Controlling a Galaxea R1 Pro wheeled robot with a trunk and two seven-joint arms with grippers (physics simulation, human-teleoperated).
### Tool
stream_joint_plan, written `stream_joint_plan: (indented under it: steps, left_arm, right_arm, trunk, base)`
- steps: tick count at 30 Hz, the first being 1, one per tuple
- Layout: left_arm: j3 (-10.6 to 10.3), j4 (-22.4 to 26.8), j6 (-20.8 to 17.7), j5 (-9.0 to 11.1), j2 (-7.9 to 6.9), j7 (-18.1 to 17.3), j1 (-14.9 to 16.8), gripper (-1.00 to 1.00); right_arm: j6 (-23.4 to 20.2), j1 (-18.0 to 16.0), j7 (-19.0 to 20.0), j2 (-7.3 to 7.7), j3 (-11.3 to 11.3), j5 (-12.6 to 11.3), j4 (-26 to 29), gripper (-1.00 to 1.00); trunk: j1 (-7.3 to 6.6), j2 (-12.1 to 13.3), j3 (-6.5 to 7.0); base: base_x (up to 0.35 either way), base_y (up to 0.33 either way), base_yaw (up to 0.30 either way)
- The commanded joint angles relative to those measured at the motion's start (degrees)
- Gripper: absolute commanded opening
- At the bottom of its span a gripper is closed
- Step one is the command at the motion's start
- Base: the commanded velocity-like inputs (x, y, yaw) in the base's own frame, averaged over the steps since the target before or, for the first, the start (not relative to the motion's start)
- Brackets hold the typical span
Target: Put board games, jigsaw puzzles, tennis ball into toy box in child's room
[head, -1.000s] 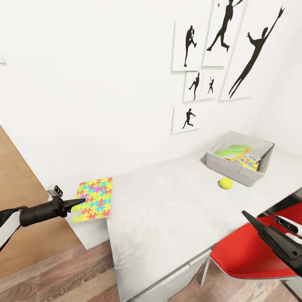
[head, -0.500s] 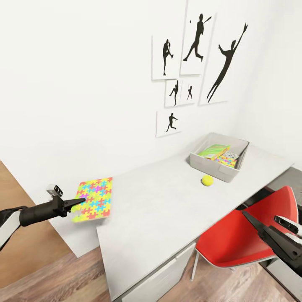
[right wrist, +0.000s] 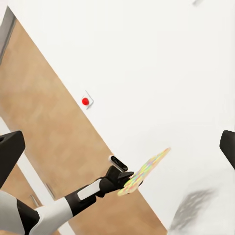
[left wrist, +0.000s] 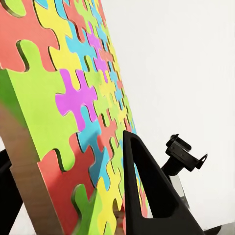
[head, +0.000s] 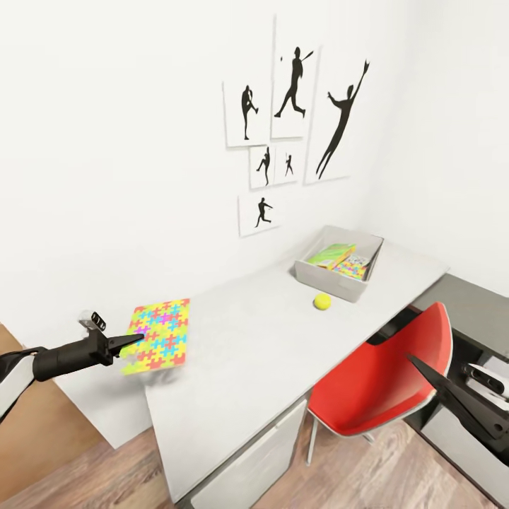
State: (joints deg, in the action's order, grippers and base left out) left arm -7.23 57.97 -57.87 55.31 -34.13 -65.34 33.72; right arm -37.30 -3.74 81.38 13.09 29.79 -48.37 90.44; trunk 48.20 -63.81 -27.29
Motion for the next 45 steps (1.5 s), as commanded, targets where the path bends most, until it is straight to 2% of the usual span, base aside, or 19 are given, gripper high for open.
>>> stream_joint_plan:
  steps: [1, 26, 45]
  left_arm:
    - [-0.1, 0.0, -0.2, 0.1, -0.06, -0.1, 0.0, -1.0]
    - [-0.2, 0.3, -0.2, 0.1, -0.06, -0.2, 0.0, -1.0]
    - [-0.3, 0.3, -0.3, 0.1, -0.06, -0.2, 0.0, -1.0]
  right_arm:
    - [-0.6, 0.0, 0.1, 0.01, 0.0, -0.1, 0.0, 1.0]
    - [0.8, 0.0, 0.1, 0.01, 0.1, -0.2, 0.0, 1.0]
    - [0.9, 0.0, 0.0, 0.01, 0.2, -0.2, -0.2, 1.0]
  trunk:
    - [-0.23, 0.4, 0.2]
    - [-5.72, 10.4, 6.46]
    - [-9.89, 18.0, 11.22]
  base:
    - [-0.047, 0.0, -0.197]
    - [-0.127, 0.0, -0.197]
    - [-0.013, 0.0, -0.197]
